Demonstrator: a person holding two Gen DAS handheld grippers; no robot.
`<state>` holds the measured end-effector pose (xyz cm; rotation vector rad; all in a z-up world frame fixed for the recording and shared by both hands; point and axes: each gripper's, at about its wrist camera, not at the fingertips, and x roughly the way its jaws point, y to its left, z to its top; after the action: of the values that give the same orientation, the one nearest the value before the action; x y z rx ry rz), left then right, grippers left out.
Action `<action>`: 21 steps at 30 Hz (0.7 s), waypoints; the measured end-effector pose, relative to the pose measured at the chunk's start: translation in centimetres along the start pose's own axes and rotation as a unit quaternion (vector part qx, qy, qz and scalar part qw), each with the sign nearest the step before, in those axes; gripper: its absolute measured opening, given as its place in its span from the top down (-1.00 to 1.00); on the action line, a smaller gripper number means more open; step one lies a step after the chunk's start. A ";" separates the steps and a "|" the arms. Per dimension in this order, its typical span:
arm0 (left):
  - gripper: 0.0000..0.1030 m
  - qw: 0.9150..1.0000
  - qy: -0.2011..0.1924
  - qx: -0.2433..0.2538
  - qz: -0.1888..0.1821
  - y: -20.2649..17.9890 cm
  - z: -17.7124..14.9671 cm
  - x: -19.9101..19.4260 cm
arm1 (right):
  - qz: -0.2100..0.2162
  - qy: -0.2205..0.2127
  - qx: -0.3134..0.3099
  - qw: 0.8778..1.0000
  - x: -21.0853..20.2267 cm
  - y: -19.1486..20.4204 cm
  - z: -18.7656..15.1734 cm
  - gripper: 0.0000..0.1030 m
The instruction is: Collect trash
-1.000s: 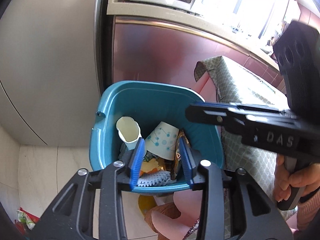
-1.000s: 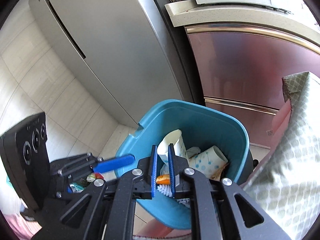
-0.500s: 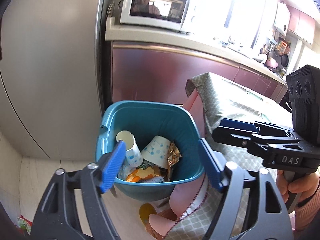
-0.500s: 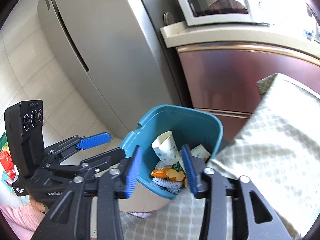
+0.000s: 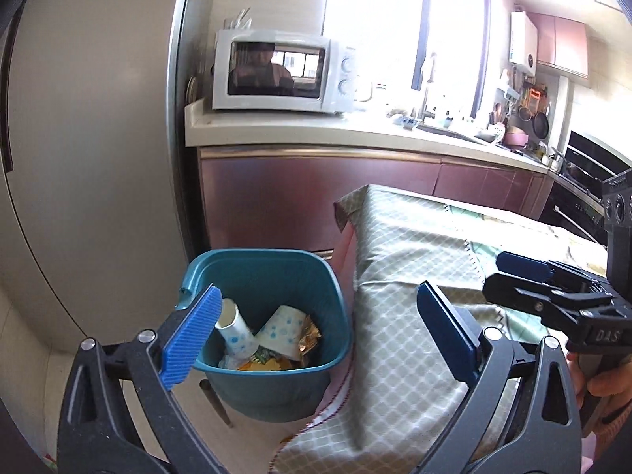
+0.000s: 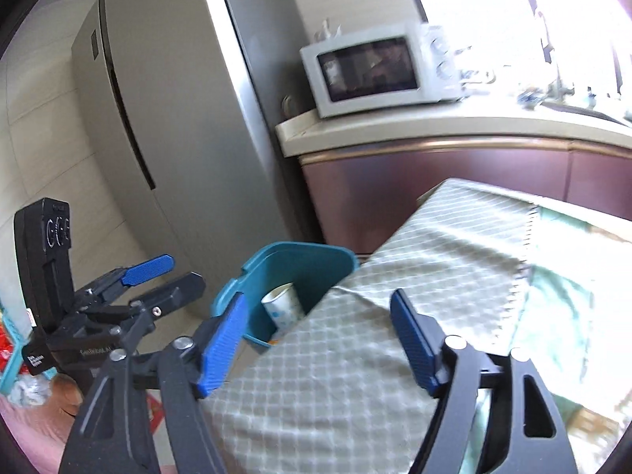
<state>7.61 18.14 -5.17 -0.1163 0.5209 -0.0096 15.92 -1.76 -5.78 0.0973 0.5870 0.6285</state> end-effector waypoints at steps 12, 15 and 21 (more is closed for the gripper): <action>-0.89 0.997 -0.074 0.029 -0.012 -6.7 -0.5 -4.5 | -0.155 -0.105 0.002 0.982 -9.1 -2.0 -3.6 -0.87; -0.89 0.996 -0.087 0.035 -0.013 -8.2 -0.7 -5.4 | -0.185 -0.123 0.003 0.975 -10.9 -2.5 -4.3 -0.87; -0.89 0.994 -0.101 0.041 -0.009 -10.5 -1.0 -6.4 | -0.224 -0.149 -0.003 0.963 -13.8 -2.9 -5.5 -0.87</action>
<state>1.73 7.81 -1.68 -0.0408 0.3173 -0.0367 5.46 -12.57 -4.37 0.0490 0.2981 0.1679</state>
